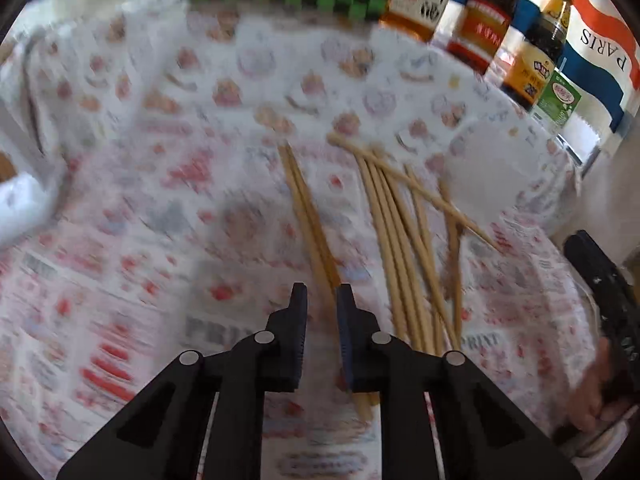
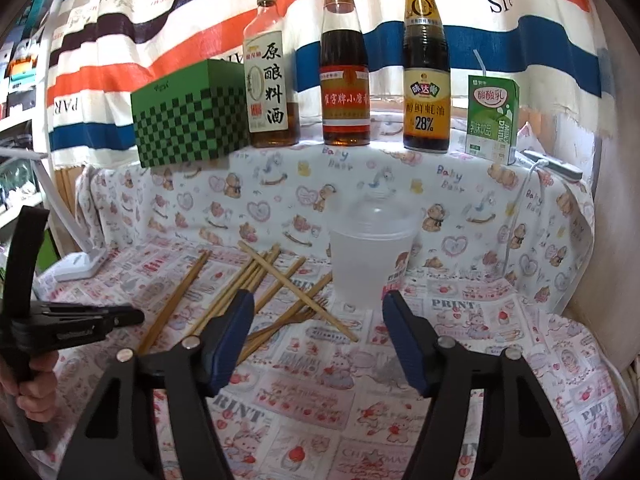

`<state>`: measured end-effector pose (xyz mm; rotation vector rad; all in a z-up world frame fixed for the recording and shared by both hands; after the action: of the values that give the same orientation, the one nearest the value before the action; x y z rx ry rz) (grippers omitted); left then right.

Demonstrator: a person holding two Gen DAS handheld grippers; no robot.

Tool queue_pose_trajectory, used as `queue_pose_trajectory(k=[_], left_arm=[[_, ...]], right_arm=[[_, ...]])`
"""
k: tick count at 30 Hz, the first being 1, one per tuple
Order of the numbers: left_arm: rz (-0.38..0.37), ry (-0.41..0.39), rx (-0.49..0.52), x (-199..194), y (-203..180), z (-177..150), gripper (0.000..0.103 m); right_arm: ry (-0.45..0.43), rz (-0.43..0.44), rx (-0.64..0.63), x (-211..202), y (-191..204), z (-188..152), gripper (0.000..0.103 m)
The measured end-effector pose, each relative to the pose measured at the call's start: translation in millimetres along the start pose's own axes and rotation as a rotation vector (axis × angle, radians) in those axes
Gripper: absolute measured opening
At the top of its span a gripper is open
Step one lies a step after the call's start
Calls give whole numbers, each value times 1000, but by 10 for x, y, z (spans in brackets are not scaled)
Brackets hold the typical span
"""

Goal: Organize utensils
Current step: 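Lower the left tool onto a wooden chopstick and close its fingers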

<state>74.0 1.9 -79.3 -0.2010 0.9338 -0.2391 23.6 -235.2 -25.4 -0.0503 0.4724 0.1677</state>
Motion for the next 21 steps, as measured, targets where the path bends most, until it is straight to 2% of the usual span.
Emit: queue_pose_trajectory(k=[2,5,10,13,18,21], left_arm=[[32,-4,37,-5,-76,-36,14],[6,15,68,0,-160,-91,14],[57,29,104,21,-205,-117,17],[47,40,85,22,-160,-108,17],[-25,64,-16,6,10,-60,15],[23,44,-6,-23,13,-54,14]], right_arm=[[5,-5,-8,12,9,-7,65],[11,-10,-8,23,5,-7,65],[19,-29,-1,45,-30,-7,65],[24,-37,3,58,-42,-6,65],[26,-46,-1,60,-45,-6,66],[26,-49,0,62,-48,-4,69]])
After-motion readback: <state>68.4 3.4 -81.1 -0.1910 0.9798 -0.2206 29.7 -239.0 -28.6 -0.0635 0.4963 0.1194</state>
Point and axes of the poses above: each gripper's, at about its wrist camera, not at the fingertips, and x roughly the way its jaws point, y to its left, z to its top, the point moved 3 cm from there along x, roughly the way its jaws point, and after that the axes turned 3 degrees about y, right-handed, at the moved point
